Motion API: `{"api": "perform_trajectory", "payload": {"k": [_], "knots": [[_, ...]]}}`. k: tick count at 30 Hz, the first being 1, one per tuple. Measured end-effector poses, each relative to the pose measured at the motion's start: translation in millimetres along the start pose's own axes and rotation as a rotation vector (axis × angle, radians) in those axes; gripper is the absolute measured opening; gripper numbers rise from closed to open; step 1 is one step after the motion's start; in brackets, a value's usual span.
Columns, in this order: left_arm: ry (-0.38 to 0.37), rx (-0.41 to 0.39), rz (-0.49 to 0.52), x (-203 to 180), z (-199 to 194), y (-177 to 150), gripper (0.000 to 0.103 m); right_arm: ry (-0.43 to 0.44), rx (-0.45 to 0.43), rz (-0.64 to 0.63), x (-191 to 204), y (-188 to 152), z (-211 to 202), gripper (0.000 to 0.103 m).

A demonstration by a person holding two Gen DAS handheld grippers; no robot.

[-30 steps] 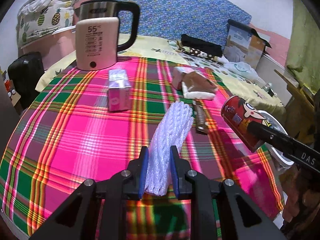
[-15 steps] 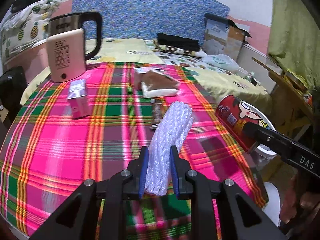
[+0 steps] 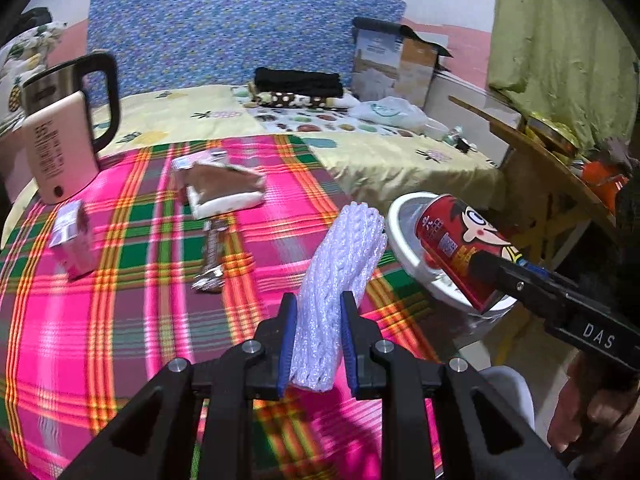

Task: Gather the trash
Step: 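Carry the foam sleeve and can over the bin with both tools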

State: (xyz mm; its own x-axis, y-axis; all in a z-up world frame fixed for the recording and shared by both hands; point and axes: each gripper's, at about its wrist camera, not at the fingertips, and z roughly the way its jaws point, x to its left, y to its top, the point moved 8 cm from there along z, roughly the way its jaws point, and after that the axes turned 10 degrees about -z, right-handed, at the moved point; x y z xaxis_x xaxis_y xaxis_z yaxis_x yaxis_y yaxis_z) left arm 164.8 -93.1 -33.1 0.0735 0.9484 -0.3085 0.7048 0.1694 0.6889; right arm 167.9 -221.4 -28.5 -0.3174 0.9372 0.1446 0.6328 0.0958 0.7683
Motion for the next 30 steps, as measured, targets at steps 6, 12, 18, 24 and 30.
{"api": "perform_trajectory", "payload": {"k": [6, 12, 18, 24, 30], "knots": [[-0.037, 0.015, 0.035, -28.1, 12.0, 1.7, 0.022, -0.039, -0.010, 0.028, -21.9, -2.8, -9.0, 0.055], [-0.079, 0.031, 0.083, -62.9, 22.4, 2.3, 0.022, -0.085, -0.022, 0.076, -53.6, -7.4, -20.2, 0.055], [-0.119, 0.047, 0.127, -96.4, 34.4, 0.5, 0.022, -0.133, -0.027, 0.123, -81.7, -13.5, -30.2, 0.055], [-0.146, 0.076, 0.165, -121.5, 49.0, -4.5, 0.022, -0.172, -0.021, 0.161, -102.5, -19.4, -34.3, 0.055], [-0.168, 0.106, 0.202, -142.6, 63.7, -10.2, 0.022, -0.189, -0.002, 0.189, -116.5, -25.3, -30.9, 0.055]]}}
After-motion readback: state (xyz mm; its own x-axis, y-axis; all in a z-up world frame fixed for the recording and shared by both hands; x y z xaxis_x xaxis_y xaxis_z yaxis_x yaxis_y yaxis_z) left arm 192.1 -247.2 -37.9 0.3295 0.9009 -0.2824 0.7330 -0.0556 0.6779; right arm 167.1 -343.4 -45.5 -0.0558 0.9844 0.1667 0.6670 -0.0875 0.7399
